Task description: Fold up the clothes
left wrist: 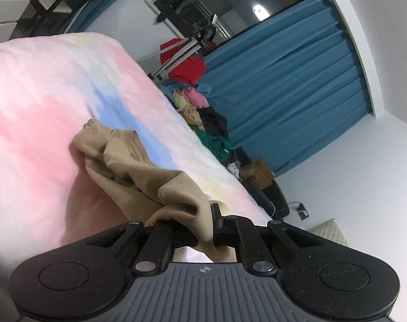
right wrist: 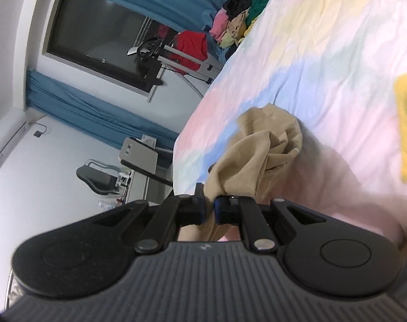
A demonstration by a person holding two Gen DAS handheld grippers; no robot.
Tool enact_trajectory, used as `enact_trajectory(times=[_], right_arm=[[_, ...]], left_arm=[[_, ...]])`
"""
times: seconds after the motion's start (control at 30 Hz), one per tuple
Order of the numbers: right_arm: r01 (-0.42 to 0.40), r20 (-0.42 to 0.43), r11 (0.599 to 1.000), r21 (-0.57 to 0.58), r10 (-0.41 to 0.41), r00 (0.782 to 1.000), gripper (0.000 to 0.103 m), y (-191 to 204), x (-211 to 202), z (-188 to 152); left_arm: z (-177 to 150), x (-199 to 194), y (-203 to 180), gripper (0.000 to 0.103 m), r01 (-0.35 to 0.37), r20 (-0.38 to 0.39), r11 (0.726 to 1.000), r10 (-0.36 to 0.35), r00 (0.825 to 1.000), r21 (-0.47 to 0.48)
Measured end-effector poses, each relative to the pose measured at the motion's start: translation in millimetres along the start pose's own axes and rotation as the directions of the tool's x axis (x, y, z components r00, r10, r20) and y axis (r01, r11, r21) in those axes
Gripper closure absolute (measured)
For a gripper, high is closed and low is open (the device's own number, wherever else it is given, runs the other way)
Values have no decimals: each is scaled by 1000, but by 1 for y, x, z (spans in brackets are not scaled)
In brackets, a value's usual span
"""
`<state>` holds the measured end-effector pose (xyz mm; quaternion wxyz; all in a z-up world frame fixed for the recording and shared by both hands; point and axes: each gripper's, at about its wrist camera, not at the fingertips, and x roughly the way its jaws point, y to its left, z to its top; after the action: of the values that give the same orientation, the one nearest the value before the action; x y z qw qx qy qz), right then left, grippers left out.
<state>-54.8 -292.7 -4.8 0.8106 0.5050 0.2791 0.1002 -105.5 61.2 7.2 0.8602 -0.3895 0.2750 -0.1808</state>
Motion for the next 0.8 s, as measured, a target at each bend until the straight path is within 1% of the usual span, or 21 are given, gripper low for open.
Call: enact_trajectory(times=[0.07,0.13,0.23,0.33,0.43,0.5,0.6,0.7,0.8], right_arm=[[9,-7,1000,4,-9,1000,93,-4,-1,-2],[13,-6,1000,-1,-13,1000,93,-4,9,3],[31,-3,1000,7,-31,1000,93,-4,34,17],[58,5,998,-3,-58,998,93,-1,74,38],[92,1,996,-8,-92,996,93,-3,122,58],[116,-12,993,1,-116,993,93,-15,155,68],[146,-43,989,20,-145,988,93,-38,196,77],[158,-74,987,3,-157,985,93,-61,224,78],[165,-94,986,-23,-167,981,91,-72,244,79]], left_arm=[[-1,3,0,95,-8,-4,1000,8,1000,20],[6,13,2,94,-17,-2,1000,17,1000,18],[31,52,4,94,-48,0,999,48,999,5],[59,92,8,94,-101,17,995,101,995,20],[83,136,13,94,-160,25,986,159,987,50],[97,168,26,94,-196,18,979,195,981,53],[107,207,53,94,-226,-14,972,228,974,61],[106,232,78,94,-235,-17,968,237,971,83],[104,252,94,94,-258,-9,960,261,965,110]])
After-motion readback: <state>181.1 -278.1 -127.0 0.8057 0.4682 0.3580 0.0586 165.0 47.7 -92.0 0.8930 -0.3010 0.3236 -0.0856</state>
